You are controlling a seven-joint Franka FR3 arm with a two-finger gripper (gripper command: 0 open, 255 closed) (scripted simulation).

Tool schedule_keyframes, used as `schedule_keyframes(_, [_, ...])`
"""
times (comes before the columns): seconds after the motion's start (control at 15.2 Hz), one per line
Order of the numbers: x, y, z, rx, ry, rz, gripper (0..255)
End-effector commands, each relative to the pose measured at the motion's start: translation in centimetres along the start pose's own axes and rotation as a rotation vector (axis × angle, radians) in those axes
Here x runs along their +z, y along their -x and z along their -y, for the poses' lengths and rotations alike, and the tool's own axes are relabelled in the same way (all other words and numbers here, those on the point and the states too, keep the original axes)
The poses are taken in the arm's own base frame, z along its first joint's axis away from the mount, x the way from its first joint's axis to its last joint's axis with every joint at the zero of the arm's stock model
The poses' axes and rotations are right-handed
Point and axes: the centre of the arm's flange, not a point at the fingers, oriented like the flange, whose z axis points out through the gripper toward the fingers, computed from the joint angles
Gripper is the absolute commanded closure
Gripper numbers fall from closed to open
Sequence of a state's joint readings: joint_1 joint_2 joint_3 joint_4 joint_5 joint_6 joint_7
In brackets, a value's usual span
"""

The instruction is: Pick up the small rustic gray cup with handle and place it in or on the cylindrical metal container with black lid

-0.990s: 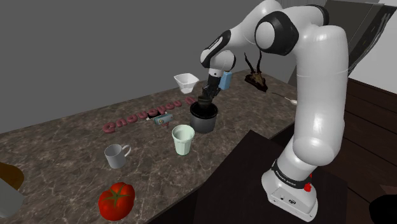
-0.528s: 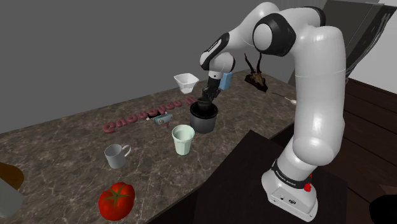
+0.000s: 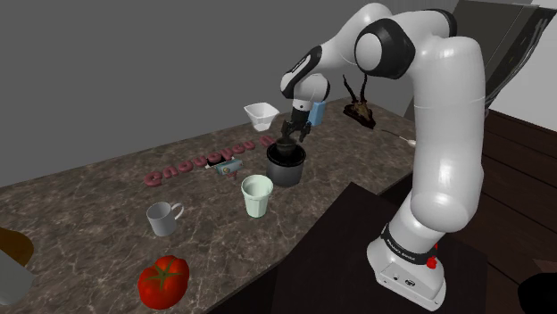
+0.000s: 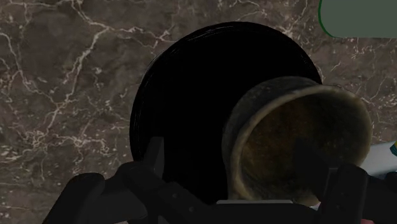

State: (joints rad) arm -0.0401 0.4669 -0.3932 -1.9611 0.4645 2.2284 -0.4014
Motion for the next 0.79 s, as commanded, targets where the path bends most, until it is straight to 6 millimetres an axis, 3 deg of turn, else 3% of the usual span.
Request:
schedule_keyframes(0.0, [-1.3, 0.0, 0.0, 0.0, 0.0, 0.0, 0])
schedule_keyframes(0.2, [-5.0, 0.0, 0.0, 0.0, 0.0, 0.0, 0])
schedule_keyframes(0.73, [-5.0, 0.0, 0.0, 0.0, 0.0, 0.0, 0])
